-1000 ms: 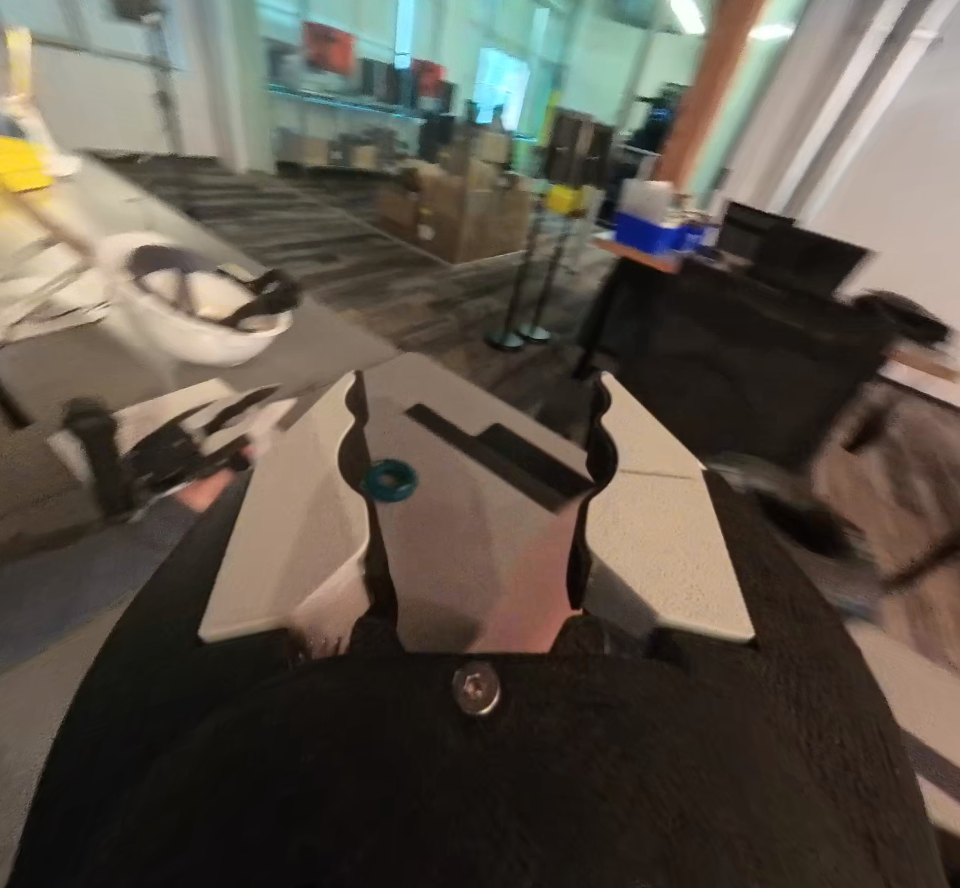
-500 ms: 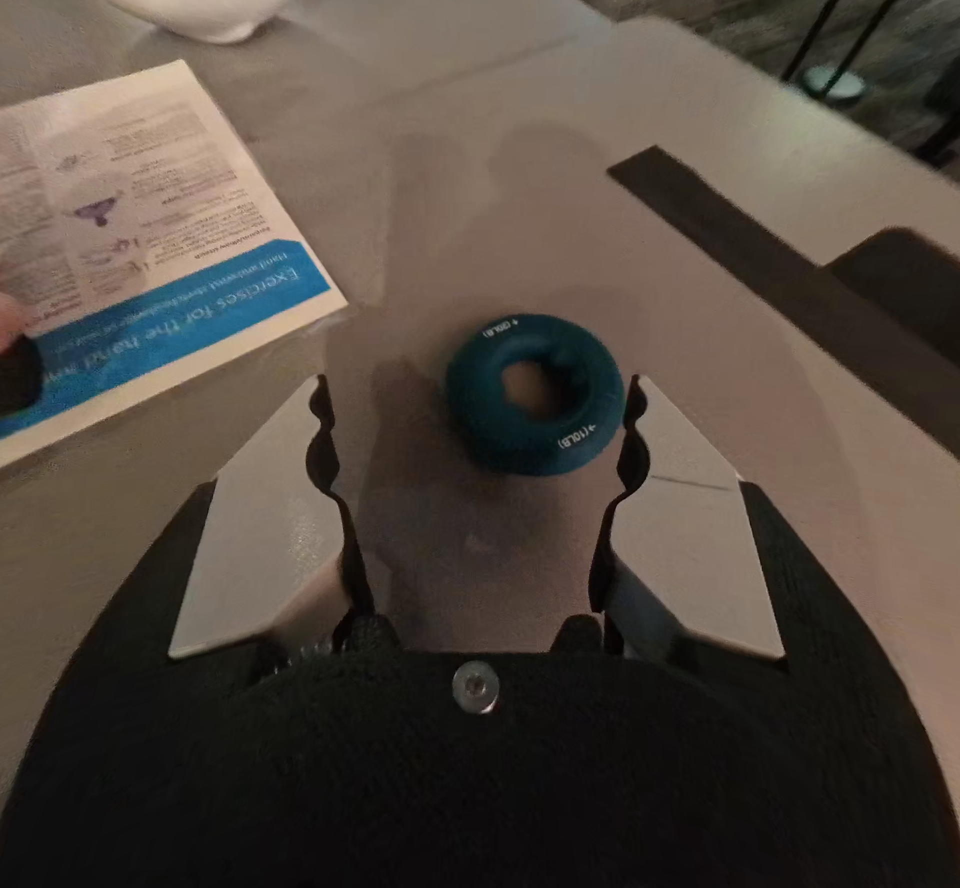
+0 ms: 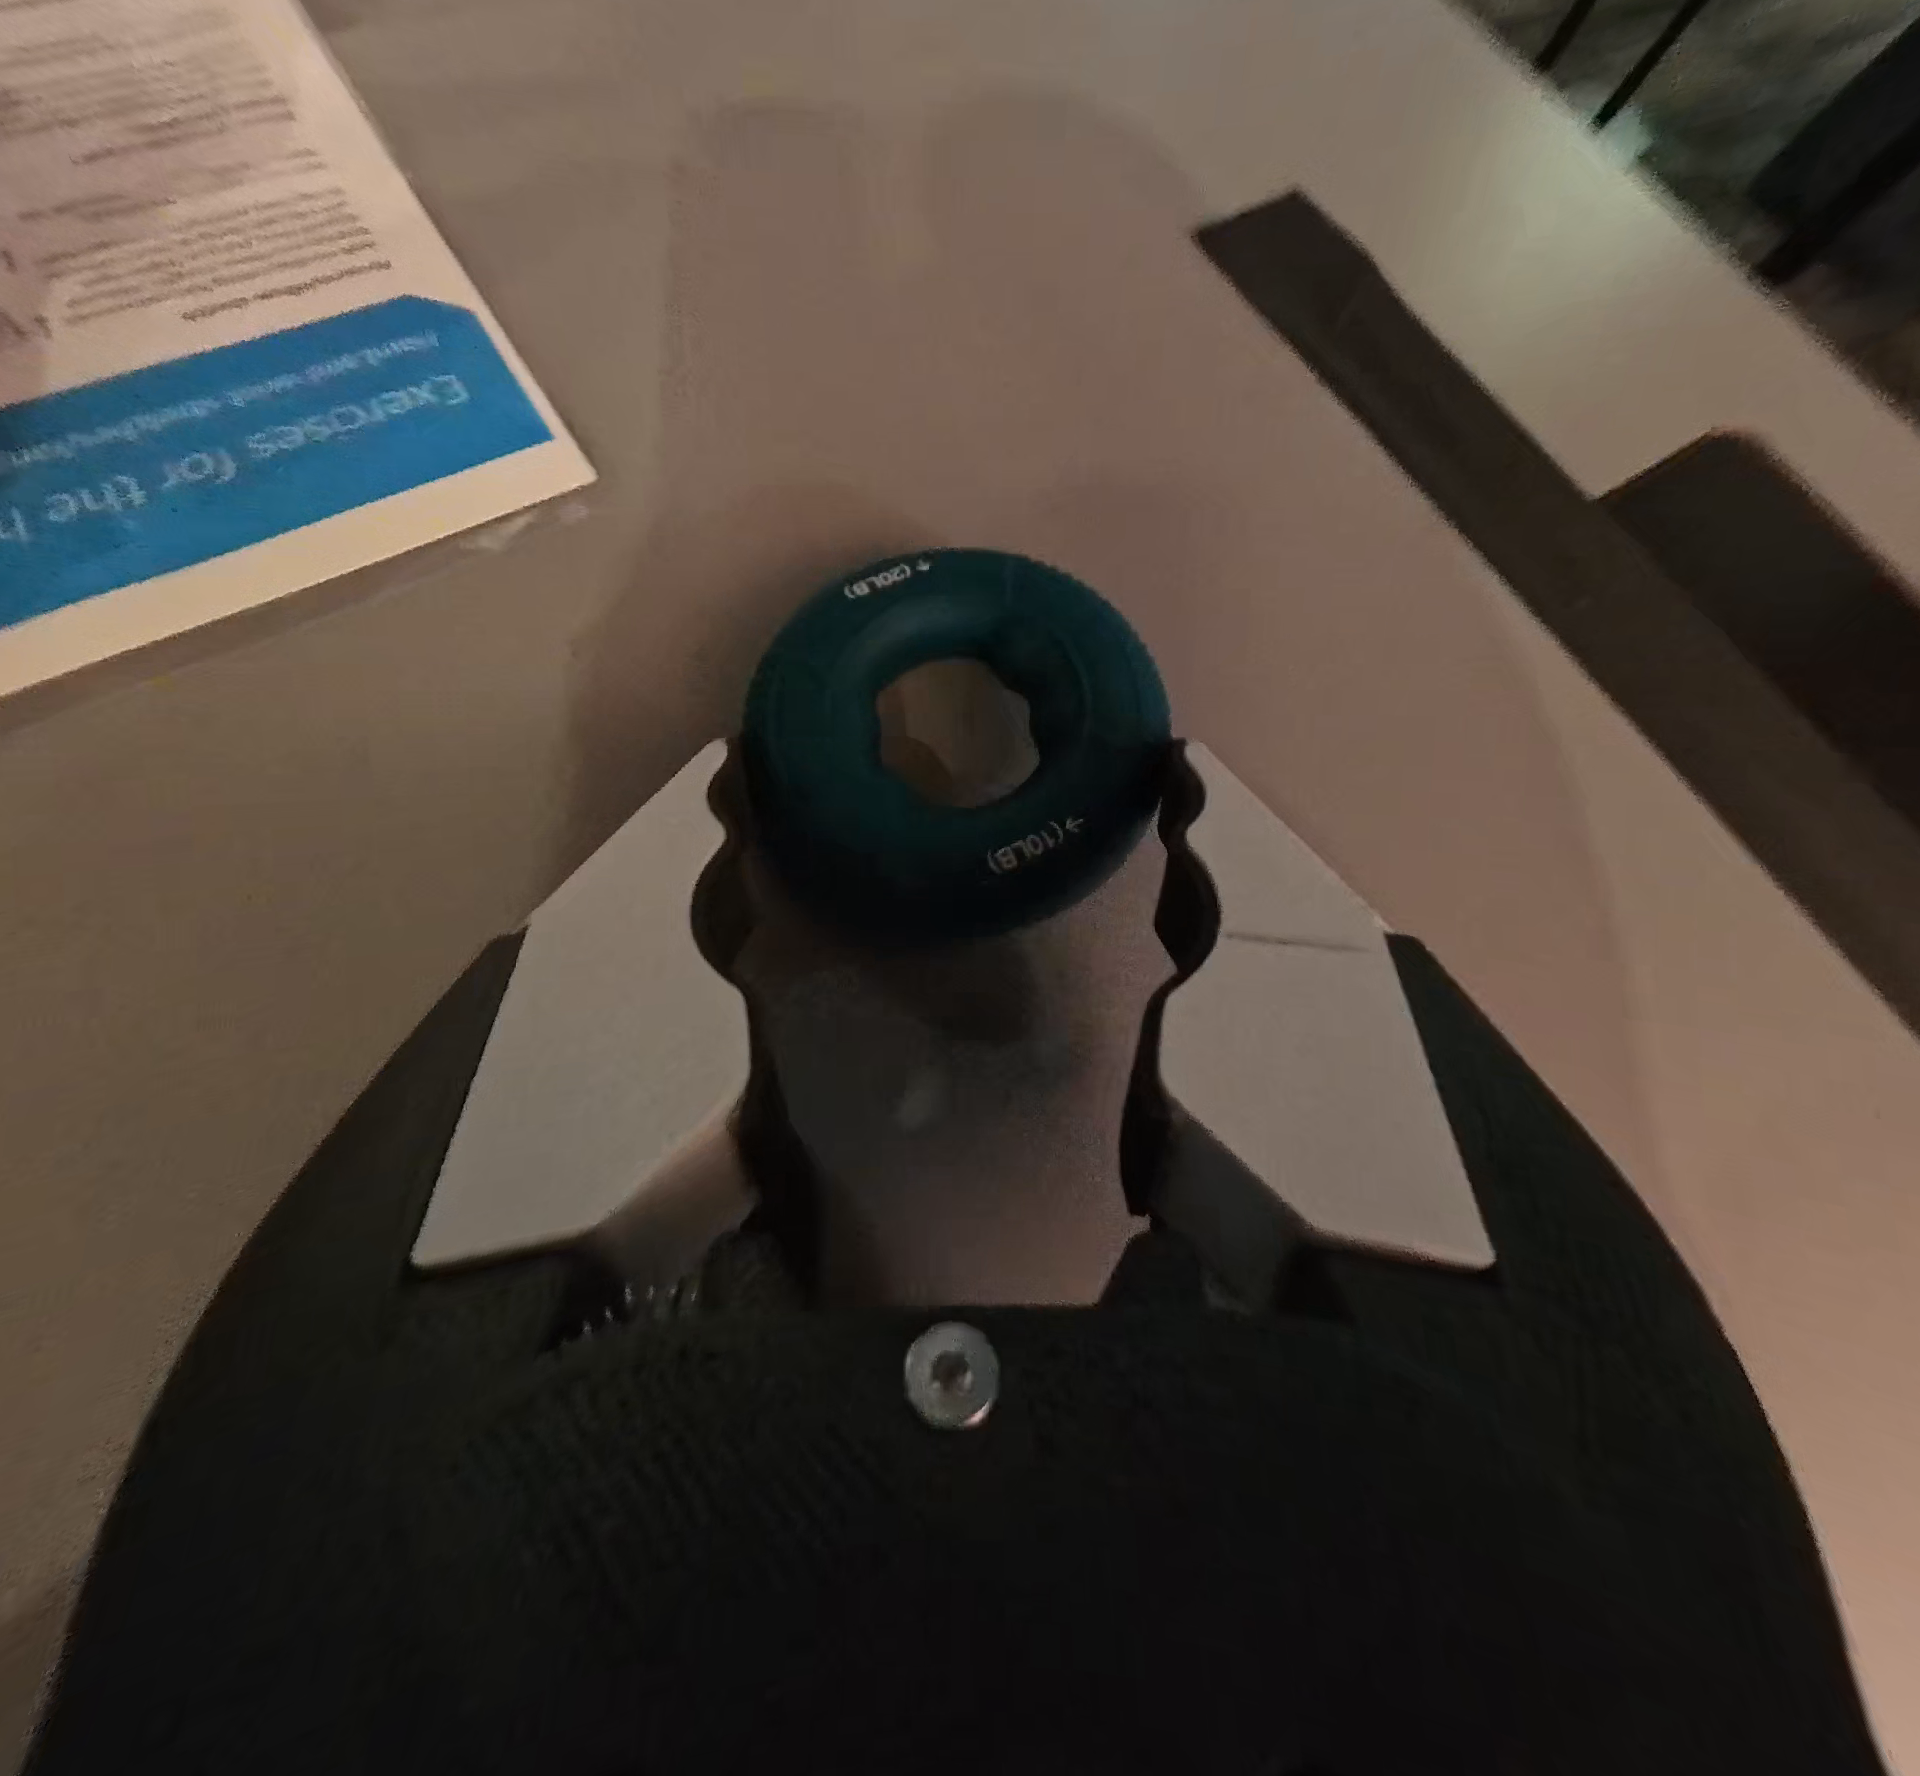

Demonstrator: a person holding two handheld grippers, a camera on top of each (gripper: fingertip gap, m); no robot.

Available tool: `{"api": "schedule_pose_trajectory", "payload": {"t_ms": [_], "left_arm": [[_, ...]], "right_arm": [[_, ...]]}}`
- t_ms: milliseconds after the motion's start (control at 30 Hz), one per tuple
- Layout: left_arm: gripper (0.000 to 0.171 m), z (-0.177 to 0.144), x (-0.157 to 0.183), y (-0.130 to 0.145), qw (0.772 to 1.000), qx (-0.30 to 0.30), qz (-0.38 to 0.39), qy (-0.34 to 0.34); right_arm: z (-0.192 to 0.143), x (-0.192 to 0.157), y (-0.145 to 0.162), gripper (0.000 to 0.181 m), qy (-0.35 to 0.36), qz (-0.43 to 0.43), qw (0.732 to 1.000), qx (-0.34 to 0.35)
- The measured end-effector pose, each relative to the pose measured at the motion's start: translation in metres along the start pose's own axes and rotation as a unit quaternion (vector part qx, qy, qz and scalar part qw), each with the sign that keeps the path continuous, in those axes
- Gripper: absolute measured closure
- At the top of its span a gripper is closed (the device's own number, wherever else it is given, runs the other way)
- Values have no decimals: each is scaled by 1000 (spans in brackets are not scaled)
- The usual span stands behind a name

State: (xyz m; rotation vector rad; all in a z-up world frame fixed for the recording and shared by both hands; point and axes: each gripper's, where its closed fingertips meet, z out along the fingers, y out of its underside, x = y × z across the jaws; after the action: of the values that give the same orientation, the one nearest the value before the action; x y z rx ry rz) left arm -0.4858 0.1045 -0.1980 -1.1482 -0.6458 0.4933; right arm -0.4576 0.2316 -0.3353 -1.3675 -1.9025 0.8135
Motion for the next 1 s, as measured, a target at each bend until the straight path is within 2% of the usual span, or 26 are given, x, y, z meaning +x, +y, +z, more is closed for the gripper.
{"api": "schedule_pose_trajectory", "payload": {"t_ms": [100, 200, 300, 400, 533, 600, 667, 767, 833, 1000], "left_arm": [[140, -1, -3, -2, 1000, 4, -4, -4], [140, -1, -3, -2, 1000, 4, -9, -4], [140, -2, 3, -2, 1000, 4, -8, 4], [140, -2, 19, 0, 1000, 1, 1, 25], [140, -5, 50, 7, 997, -8, 32, 66], [140, -7, 64, 9, 995, -7, 55, 83], [140, -10, 75, 9, 991, -2, 86, 98], [140, -12, 83, 10, 987, 5, 121, 105], [140, -12, 85, 11, 987, 2, 117, 109], [140, -10, 77, 10, 989, 2, 111, 99]], "right_arm": [[-25, -17, -8, 103, 41, -26, 997, 54], [-73, -48, -15, 104, 65, -39, 992, 104], [-151, -86, -34, 103, 96, -89, 980, 151], [-252, -104, -65, 104, 161, -144, 958, 191], [-391, -78, -108, 103, 254, -175, 924, 225], [-445, -39, -118, 104, 297, -152, 919, 208], [-482, 5, -121, 104, 316, -90, 926, 185], [-509, 66, -116, 104, 315, 19, 937, 149], [-508, 95, -107, 103, 290, 88, 947, 112], [-491, 130, -83, 103, 254, 175, 951, 38]]}}
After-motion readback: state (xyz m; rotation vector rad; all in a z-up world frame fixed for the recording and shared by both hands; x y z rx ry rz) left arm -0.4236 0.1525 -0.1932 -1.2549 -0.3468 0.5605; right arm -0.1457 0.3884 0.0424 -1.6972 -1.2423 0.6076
